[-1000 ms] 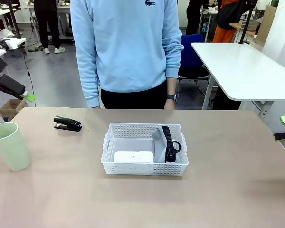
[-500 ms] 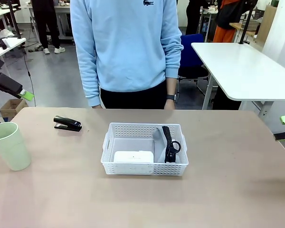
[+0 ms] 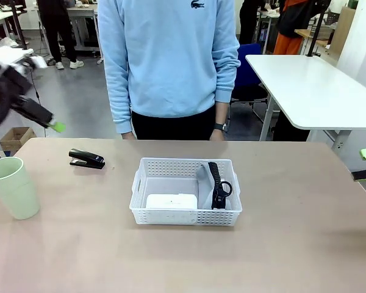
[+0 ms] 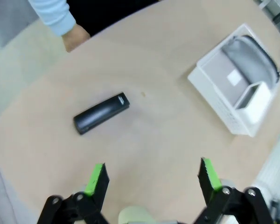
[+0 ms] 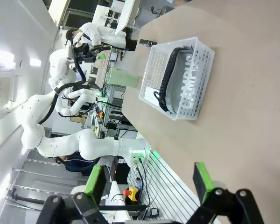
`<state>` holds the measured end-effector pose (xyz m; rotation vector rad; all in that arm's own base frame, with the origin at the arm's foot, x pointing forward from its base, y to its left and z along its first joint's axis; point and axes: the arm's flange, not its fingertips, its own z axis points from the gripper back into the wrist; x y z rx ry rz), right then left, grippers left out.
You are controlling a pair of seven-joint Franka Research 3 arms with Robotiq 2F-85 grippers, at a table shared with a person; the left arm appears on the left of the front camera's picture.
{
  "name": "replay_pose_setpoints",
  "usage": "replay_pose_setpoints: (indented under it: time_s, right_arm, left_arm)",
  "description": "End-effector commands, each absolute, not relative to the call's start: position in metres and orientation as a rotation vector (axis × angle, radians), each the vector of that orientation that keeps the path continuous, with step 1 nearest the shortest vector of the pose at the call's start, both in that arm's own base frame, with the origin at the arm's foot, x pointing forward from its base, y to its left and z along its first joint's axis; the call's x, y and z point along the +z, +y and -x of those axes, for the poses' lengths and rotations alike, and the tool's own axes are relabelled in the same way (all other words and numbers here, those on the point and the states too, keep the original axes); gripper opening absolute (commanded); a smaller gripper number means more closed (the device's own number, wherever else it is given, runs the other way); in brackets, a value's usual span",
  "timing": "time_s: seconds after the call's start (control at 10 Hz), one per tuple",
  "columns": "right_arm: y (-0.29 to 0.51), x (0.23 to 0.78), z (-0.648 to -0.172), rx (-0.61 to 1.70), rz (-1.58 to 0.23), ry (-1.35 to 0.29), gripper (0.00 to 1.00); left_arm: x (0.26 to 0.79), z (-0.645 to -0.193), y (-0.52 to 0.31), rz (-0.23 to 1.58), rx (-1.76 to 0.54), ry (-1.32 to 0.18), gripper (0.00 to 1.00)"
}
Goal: Efficiently arrange items inside the basket to fit them all.
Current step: Pick up the Stapler and place it inside the Organizing basket.
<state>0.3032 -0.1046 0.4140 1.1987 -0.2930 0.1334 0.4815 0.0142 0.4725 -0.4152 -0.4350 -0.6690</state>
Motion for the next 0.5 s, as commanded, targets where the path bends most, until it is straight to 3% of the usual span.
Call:
replay_pose_setpoints:
  time_s: [0.0,0.4]
  right_arm:
    - [-0.107,0.415,-0.302,0.147,-1.207,-0.303,1.00]
    - [-0.107,0.415,-0.302,0.147,-1.207,-0.303,1.00]
  left_arm:
    - [0.455,-0.510,-0.006,0.311,-0.662,-0.390,1.00]
    - [0.403,-0.542,-0.022,0.232,-0.623,-0.307,1.00]
